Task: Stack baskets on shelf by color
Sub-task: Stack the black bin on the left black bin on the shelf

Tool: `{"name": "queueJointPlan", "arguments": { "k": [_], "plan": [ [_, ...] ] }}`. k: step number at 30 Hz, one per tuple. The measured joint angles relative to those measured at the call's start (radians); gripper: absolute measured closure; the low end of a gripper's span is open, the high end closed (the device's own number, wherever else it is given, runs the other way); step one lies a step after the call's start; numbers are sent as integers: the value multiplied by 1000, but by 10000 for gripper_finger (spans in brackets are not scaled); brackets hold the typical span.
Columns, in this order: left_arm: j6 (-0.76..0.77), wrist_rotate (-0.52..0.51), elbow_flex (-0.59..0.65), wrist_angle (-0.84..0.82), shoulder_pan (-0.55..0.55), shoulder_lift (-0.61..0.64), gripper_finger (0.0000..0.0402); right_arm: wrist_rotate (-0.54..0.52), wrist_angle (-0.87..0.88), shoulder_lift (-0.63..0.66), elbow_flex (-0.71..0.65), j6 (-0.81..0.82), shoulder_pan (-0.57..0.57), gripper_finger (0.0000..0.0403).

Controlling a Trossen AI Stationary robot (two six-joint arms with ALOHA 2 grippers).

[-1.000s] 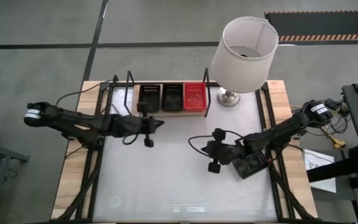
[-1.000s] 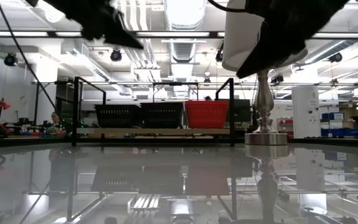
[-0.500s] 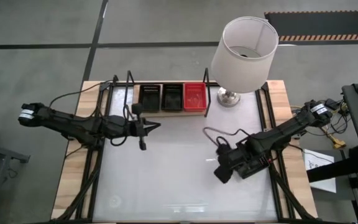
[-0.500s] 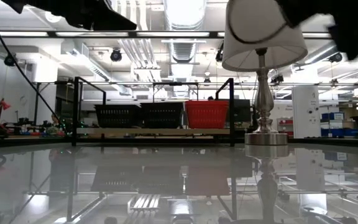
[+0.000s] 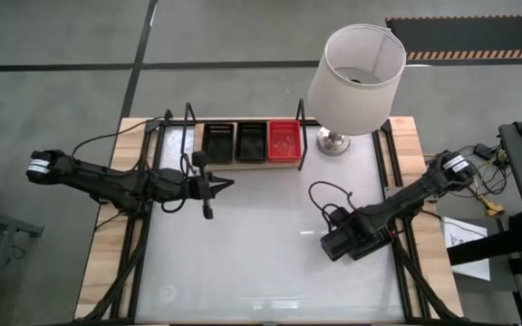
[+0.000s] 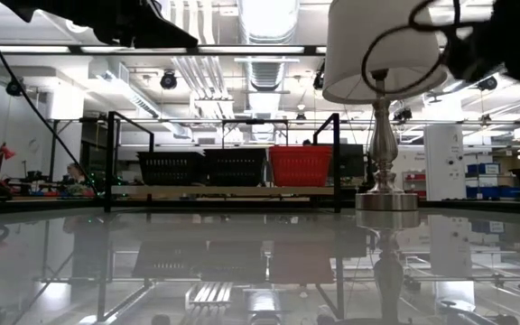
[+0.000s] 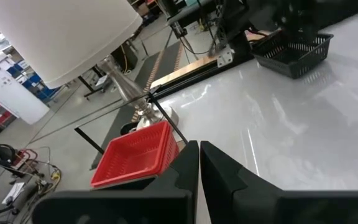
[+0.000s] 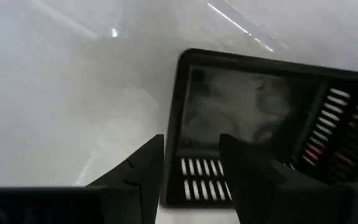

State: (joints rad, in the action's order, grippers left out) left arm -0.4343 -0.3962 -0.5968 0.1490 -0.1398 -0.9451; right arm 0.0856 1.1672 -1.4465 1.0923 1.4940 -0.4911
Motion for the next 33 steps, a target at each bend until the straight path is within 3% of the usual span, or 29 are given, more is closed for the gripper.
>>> {"name": "queueJointPlan", "arguments": {
  "k": [6,12,22,28,33],
  "plan": [
    [0,0,0,0,0,0,402,19,-144,-73,-78,-39,0,257],
    [0,0,1,0,0,1,402,19,-163,-137,-94,-72,0,272],
    [0,-1,9,0,0,4,402,-3,-193,-235,-89,-96,0,332],
    [2,-1,16,7,0,33,402,0,-194,-225,-75,-119,0,382],
    [3,-1,38,23,-4,79,402,-1,-203,-203,-16,-261,-3,394]
  ]
}}
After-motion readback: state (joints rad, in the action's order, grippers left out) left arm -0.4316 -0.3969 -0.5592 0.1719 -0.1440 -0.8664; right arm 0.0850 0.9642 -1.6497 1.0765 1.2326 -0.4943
